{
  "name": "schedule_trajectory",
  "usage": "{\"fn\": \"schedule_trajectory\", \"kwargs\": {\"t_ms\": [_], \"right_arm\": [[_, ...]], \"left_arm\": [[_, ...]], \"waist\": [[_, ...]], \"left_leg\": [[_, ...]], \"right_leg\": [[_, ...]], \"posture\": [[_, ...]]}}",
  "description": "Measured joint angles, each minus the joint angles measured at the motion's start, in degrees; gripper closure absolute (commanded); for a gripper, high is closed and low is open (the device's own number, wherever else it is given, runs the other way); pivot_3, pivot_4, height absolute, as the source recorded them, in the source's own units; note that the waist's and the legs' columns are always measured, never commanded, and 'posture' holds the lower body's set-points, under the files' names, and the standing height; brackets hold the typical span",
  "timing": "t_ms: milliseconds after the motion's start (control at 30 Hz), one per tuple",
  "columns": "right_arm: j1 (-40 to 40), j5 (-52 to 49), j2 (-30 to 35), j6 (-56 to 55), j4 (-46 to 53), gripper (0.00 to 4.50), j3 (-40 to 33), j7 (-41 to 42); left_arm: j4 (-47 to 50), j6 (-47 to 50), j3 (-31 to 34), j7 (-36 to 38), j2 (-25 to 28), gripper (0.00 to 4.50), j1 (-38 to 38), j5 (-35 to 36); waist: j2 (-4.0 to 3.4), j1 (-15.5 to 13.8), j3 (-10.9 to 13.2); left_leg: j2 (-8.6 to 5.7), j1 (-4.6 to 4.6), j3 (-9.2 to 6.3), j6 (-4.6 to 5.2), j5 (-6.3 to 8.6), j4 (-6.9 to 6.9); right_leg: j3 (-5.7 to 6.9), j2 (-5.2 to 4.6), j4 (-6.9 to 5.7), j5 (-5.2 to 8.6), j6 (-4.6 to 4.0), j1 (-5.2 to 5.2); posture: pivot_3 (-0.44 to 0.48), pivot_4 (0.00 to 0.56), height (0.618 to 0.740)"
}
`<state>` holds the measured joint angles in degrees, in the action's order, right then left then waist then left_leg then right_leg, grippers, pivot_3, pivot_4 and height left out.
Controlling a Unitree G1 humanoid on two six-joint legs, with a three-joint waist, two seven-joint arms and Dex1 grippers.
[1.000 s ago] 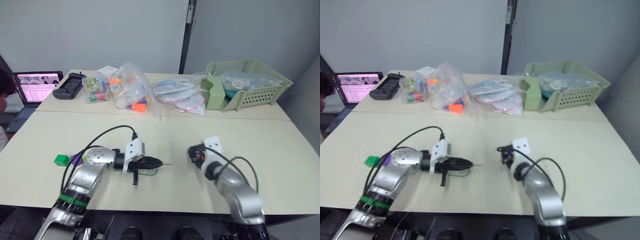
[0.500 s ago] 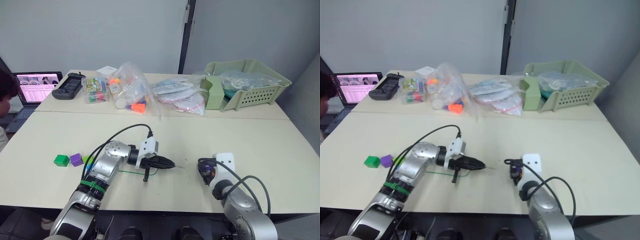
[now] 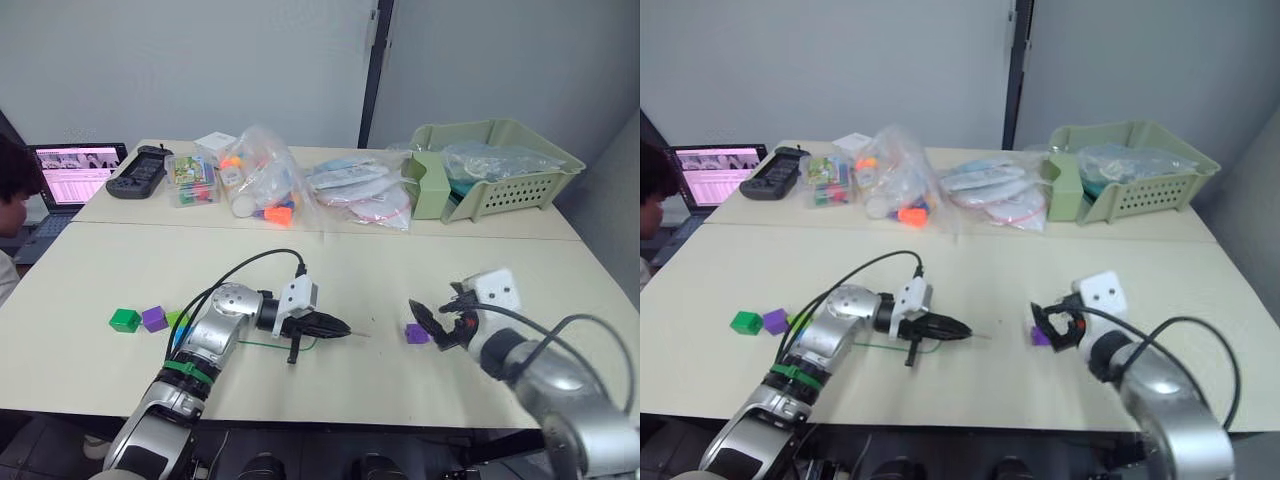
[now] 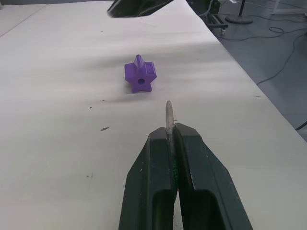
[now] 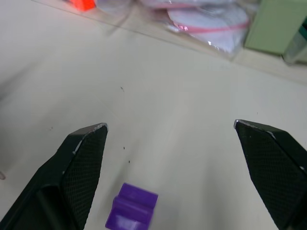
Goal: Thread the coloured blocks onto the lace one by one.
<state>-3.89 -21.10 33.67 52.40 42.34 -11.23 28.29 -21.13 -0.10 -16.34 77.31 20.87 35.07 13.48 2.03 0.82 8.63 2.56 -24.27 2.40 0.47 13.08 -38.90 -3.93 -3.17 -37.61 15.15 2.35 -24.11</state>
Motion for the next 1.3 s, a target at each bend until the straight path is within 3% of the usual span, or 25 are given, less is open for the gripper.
{"fn": "schedule_trajectory", "kwargs": {"t_ms": [100, 200, 400, 733, 867, 1067, 1300], "right_arm": [[0.02, 1.21, 20.46, -8.05, -5.7, 0.04, 4.77, 16.98], [-2.85, 4.56, 28.86, -15.88, -13.38, 0.04, 9.83, 27.46], [-13.41, 11.61, 29.2, -28.01, -25.3, 0.04, 21.72, 37.26], [-21.73, 21.2, 24.03, -33.2, -30.81, 0.04, 30.45, 39.91], [-22.27, 23.55, 22.41, -33.22, -31.9, 1.01, 31.45, 40.02], [-22.51, 26.76, 21.56, -32.97, -32.02, 3.15, 32.27, 39.87], [-22.76, 26.84, 20.21, -30.09, -31.59, 3.2, 31.79, 39.84]], "left_arm": [[0.09, -0.02, 0.03, -1.71, -0.6, 4.5, -0.12, -0.37], [0.27, -0.01, 0.03, -3.18, -1.33, 4.5, -0.41, -1.09], [1.77, 0.12, -0.23, -5.37, -3.0, 4.5, -1.19, -1.92], [4.92, 1.61, -0.06, -8.23, -2.74, 4.5, -2.41, -2.2], [5.7, 1.71, -0.23, -9.34, -3.39, 4.5, -3.17, -2.34], [5.85, 1.76, -0.73, -10.54, -4.53, 4.5, -3.21, -2.9], [4.0, 1.53, -2.52, -11.86, -5.62, 4.5, -2.0, -5.82]], "waist": [[-0.02, -0.13, 0.01], [0.04, -0.08, 0.0], [0.03, 0.01, 0.0], [0.02, -0.49, 0.0], [0.02, -0.63, 0.0], [0.02, -0.68, 0.0], [0.02, -0.74, 0.0]], "left_leg": [[-0.06, 0.01, 0.0, 0.01, 0.0, -0.02], [-0.04, 0.03, -0.01, 0.01, 0.0, -0.03], [-0.03, 0.0, -0.02, 0.01, 0.0, 0.0], [-0.06, -0.01, 0.02, 0.01, 0.0, -0.06], [-0.06, 0.0, 0.02, 0.01, 0.0, -0.06], [-0.06, 0.02, 0.02, 0.01, 0.0, -0.07], [-0.07, 0.03, 0.01, 0.01, 0.0, -0.09]], "right_leg": [[0.01, -0.07, 0.12, 0.01, 0.03, 0.11], [0.03, -0.04, 0.15, 0.01, 0.04, 0.13], [-0.04, -0.01, 0.04, 0.0, 0.04, -0.01], [-0.03, -0.06, 0.03, 0.0, 0.04, 0.01], [-0.02, -0.07, 0.0, 0.0, 0.04, 0.01], [-0.02, -0.06, -0.01, -0.01, 0.04, 0.02], [-0.02, -0.05, -0.03, -0.01, 0.03, 0.04]], "posture": [[0.0, 0.15, 0.732], [0.0, 0.15, 0.732], [0.0, 0.15, 0.732], [0.0, 0.15, 0.732], [0.0, 0.15, 0.732], [0.0, 0.15, 0.732], [0.0, 0.15, 0.732]]}}
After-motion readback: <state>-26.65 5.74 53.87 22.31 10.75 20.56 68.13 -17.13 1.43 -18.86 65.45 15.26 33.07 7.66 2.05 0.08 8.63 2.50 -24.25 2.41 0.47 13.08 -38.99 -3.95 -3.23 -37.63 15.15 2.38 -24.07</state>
